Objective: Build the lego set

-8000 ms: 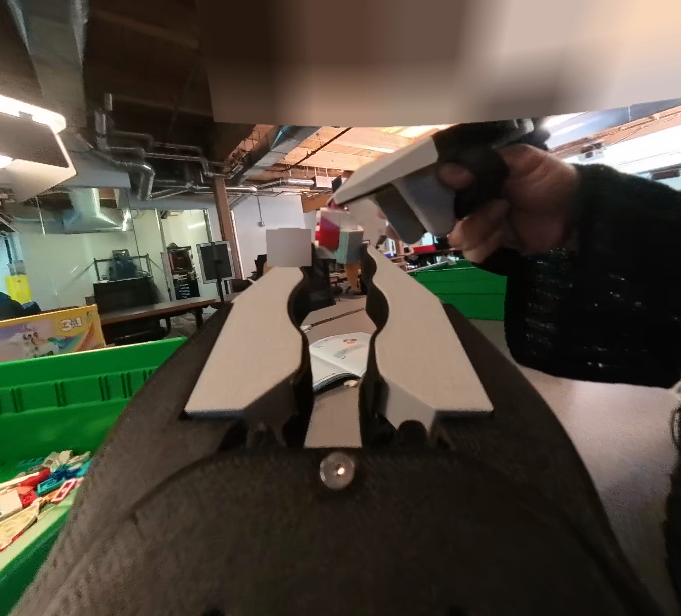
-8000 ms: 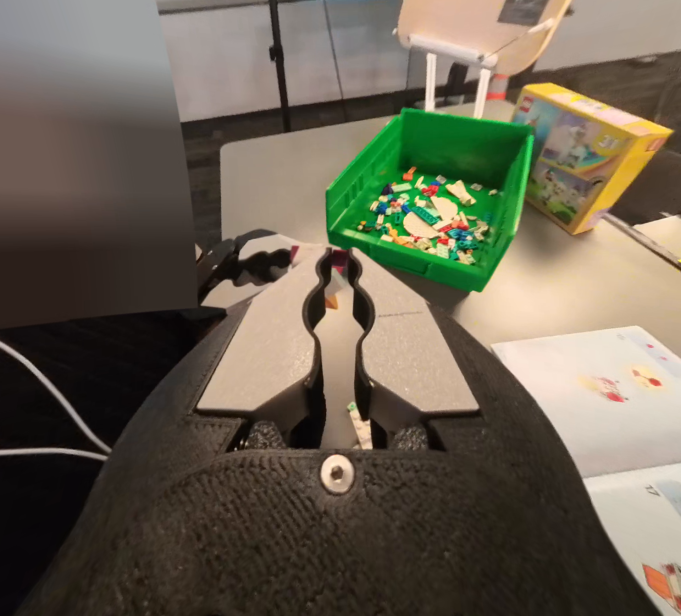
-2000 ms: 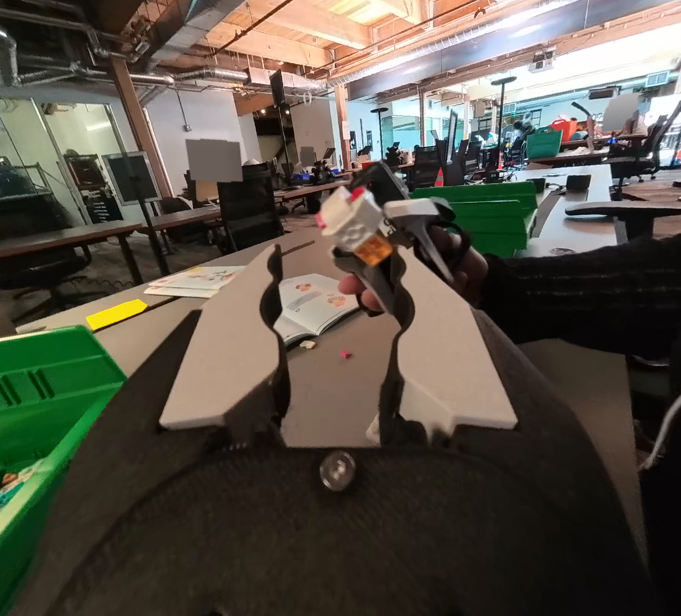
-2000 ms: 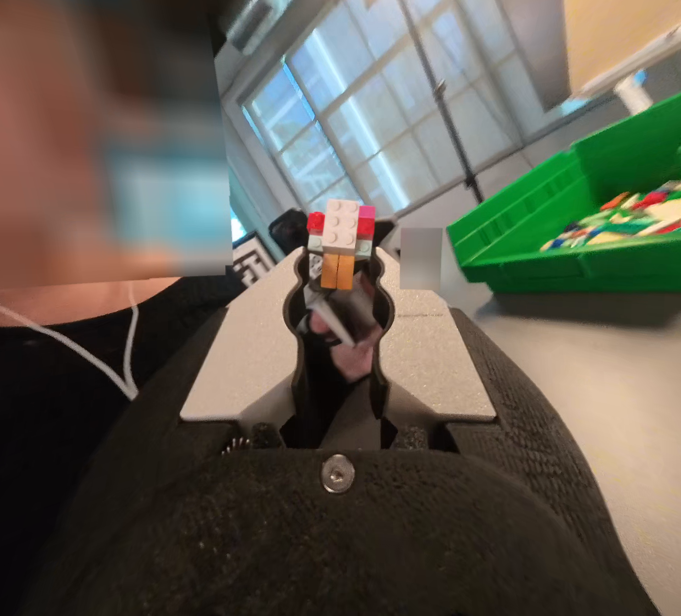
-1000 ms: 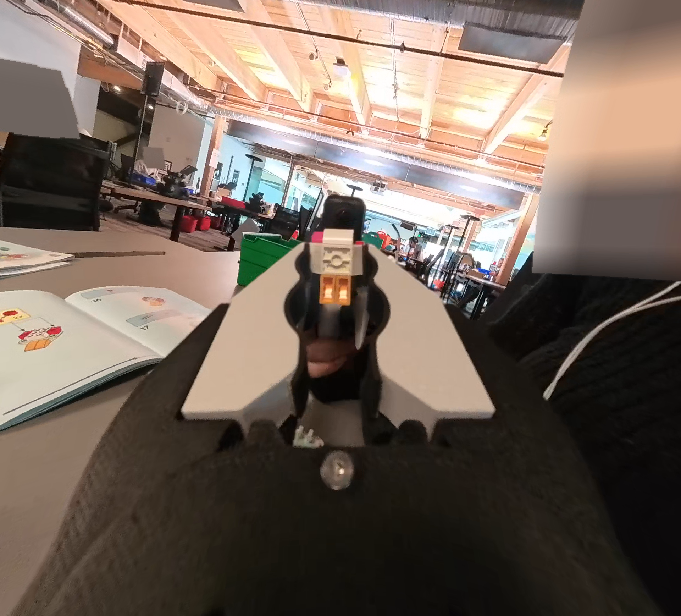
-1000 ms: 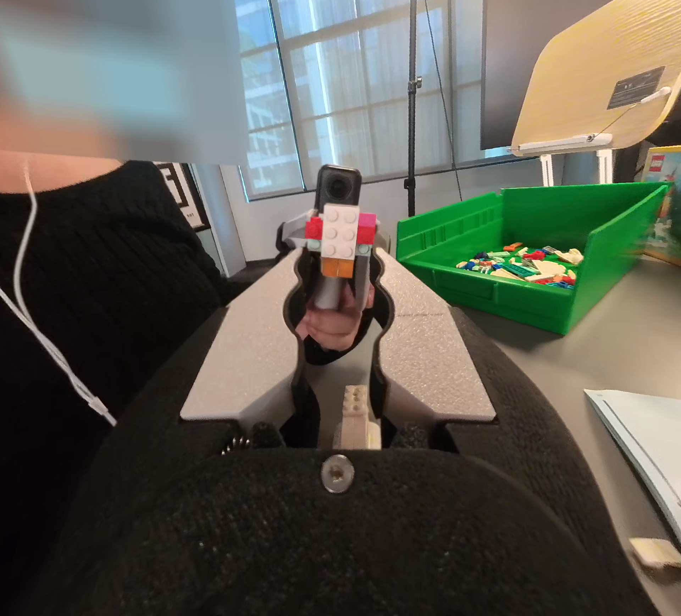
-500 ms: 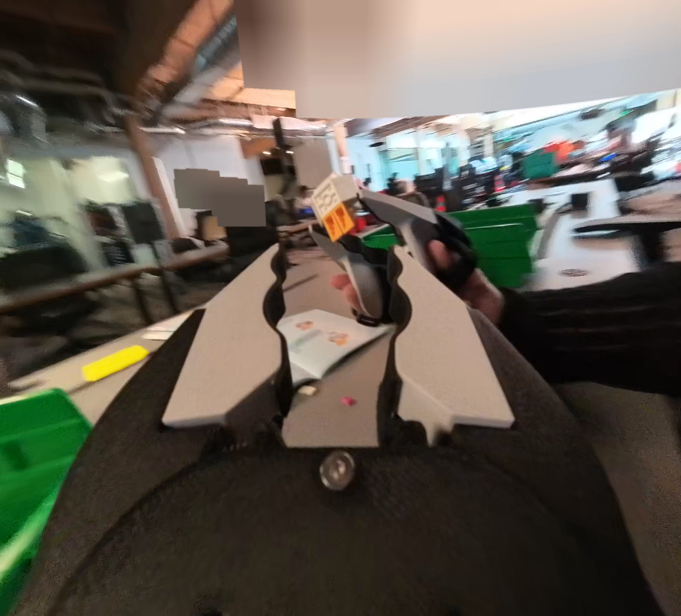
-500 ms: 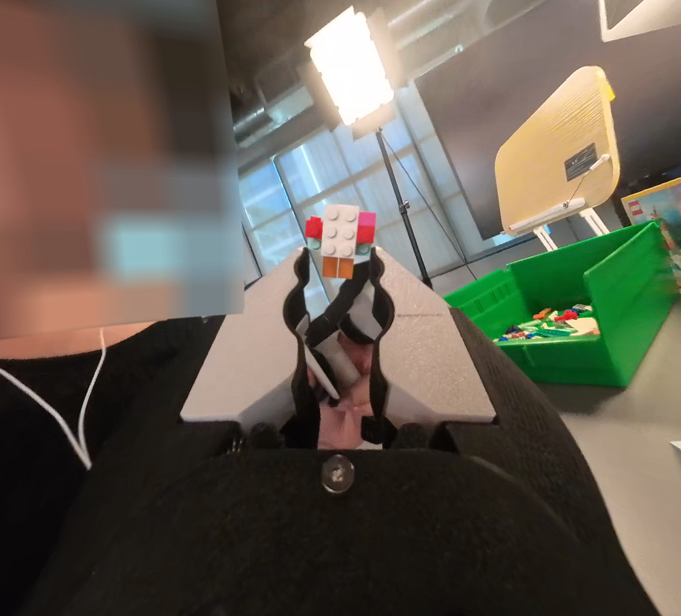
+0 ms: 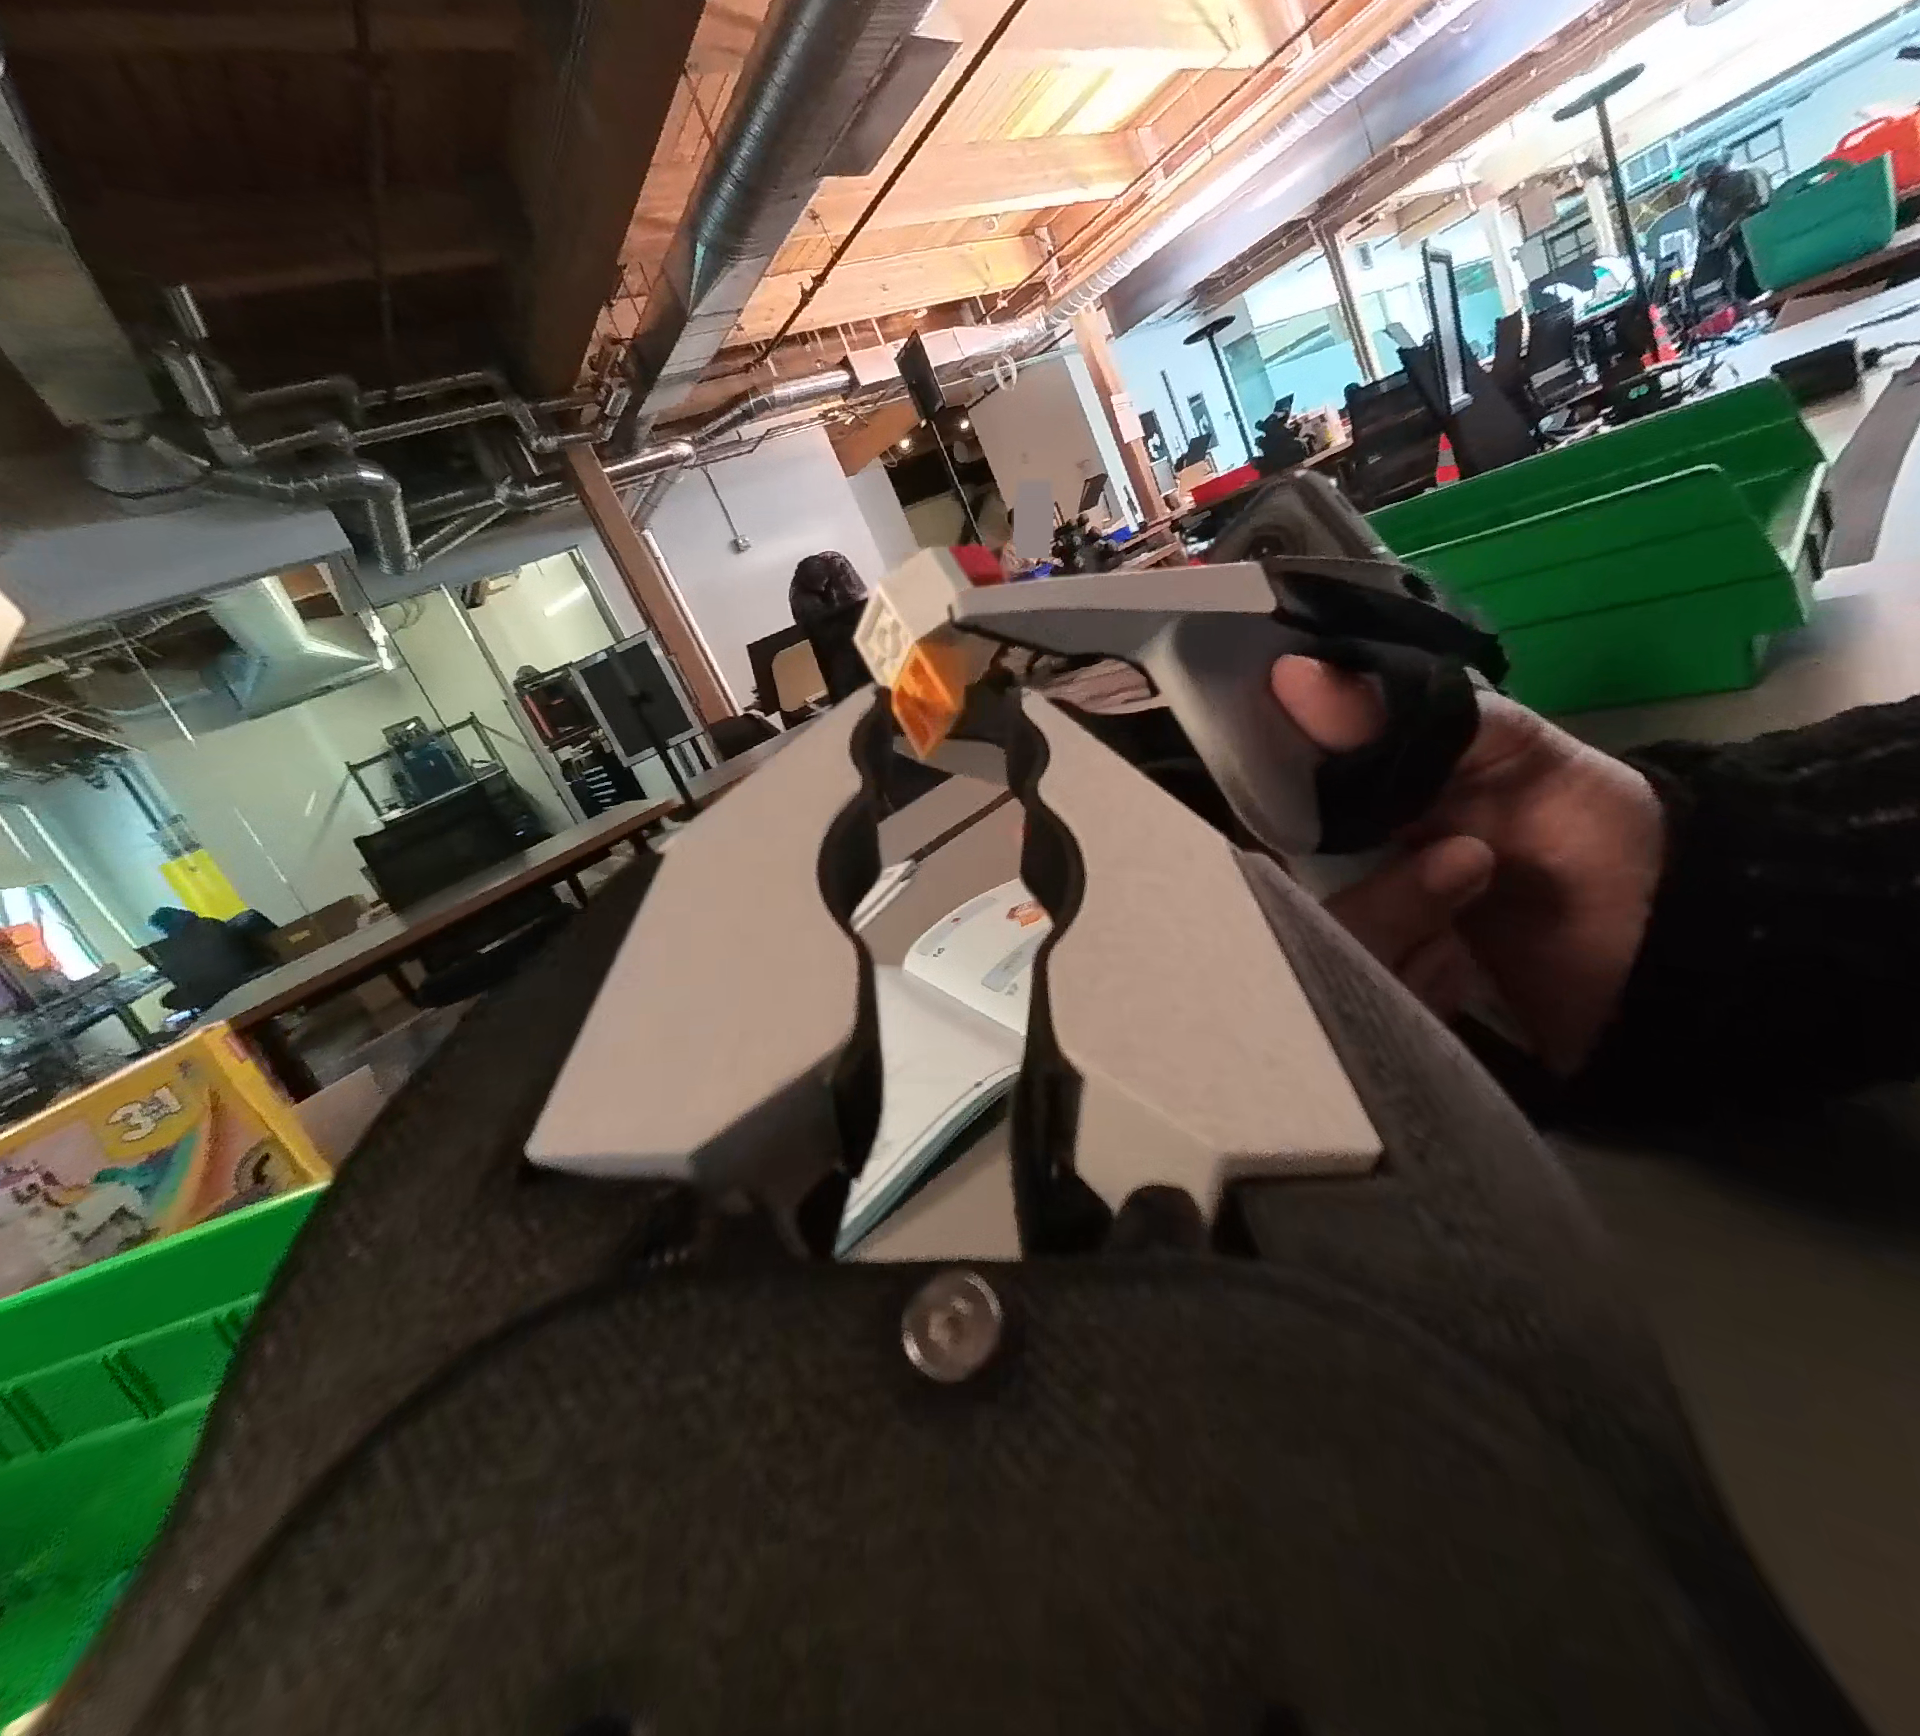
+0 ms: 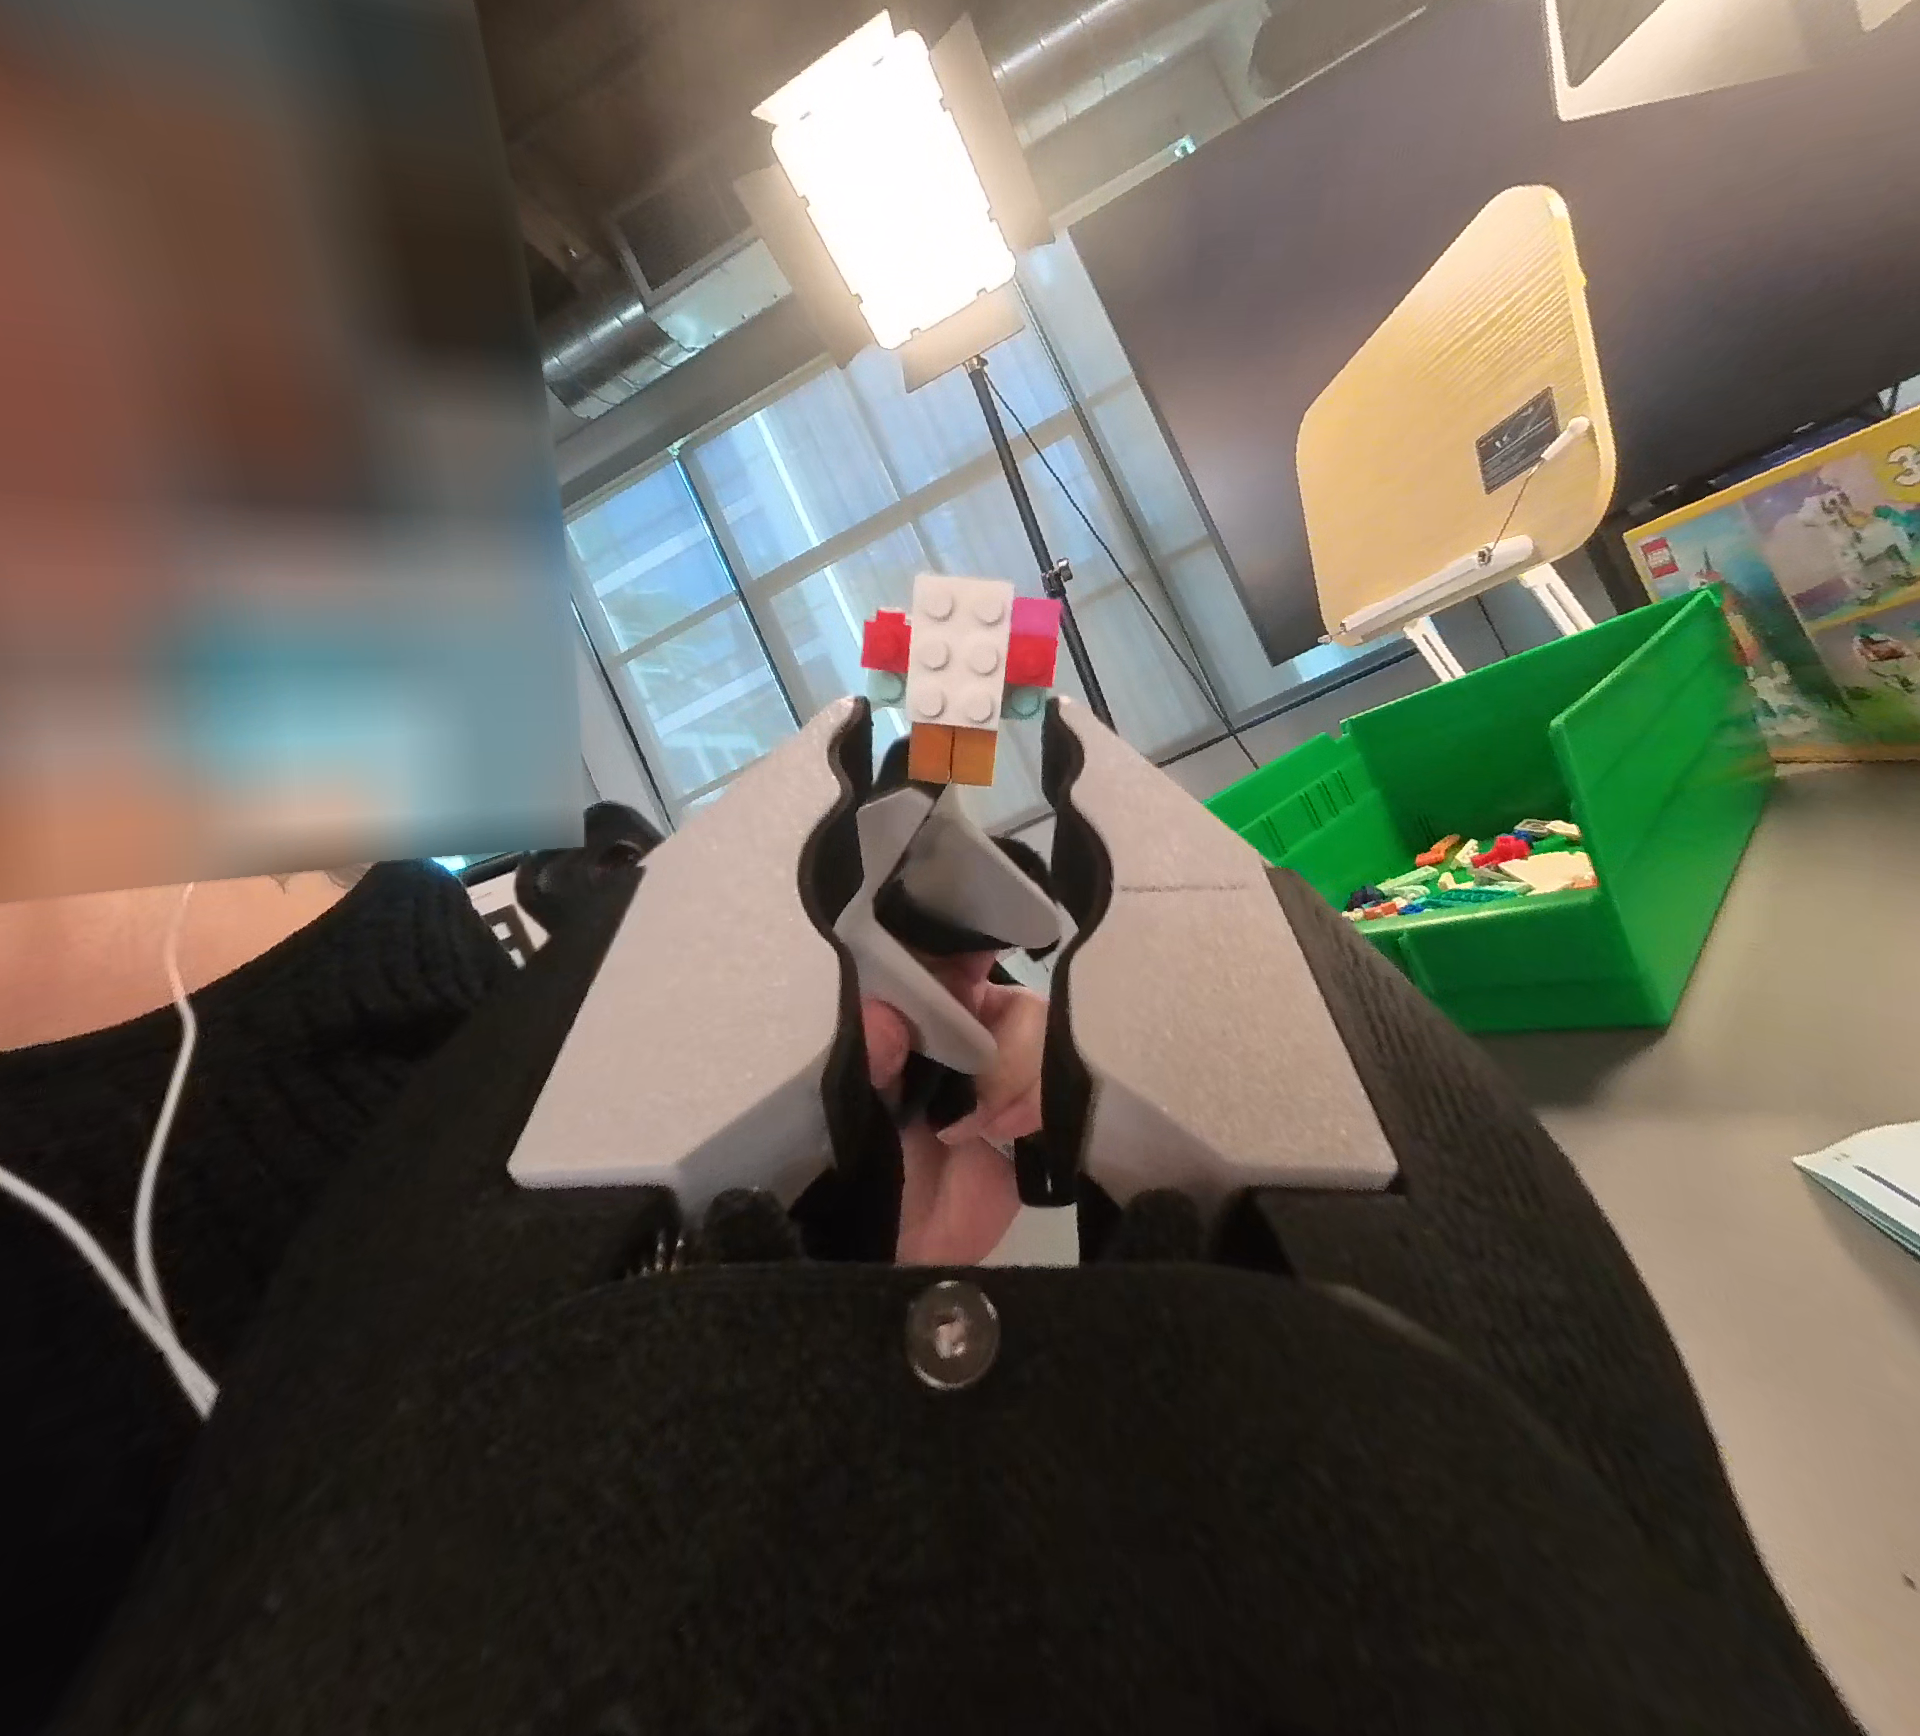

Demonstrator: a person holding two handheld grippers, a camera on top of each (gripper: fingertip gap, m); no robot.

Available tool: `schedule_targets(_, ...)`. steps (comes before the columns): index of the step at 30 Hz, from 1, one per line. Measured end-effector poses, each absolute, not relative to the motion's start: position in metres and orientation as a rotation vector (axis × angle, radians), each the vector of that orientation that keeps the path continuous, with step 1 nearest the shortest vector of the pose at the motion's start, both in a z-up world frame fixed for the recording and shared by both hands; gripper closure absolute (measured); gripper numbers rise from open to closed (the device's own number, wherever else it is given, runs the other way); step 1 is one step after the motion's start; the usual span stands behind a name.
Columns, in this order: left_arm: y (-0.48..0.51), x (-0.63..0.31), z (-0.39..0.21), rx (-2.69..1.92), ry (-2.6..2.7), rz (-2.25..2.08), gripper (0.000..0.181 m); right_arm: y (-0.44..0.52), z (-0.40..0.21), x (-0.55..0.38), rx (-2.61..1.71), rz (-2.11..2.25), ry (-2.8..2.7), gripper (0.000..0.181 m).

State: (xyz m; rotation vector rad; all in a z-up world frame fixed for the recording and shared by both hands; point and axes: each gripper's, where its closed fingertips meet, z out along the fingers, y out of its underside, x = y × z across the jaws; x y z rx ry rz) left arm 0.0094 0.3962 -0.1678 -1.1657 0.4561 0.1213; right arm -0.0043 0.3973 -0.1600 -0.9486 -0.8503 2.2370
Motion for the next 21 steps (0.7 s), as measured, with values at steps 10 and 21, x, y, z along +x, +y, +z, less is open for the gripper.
schedule_targets(10,0.401,-0.006,-0.173,-1.218,0.442,0.283,0.177,0.406,-0.168,-0.007,-1.060,2.118,-0.963,0.120)
schedule_targets(21,0.397,-0.002,-0.178,-1.206,0.498,0.325,0.176,0.411,-0.167,0.005,-1.072,2.177,-1.063,0.150)
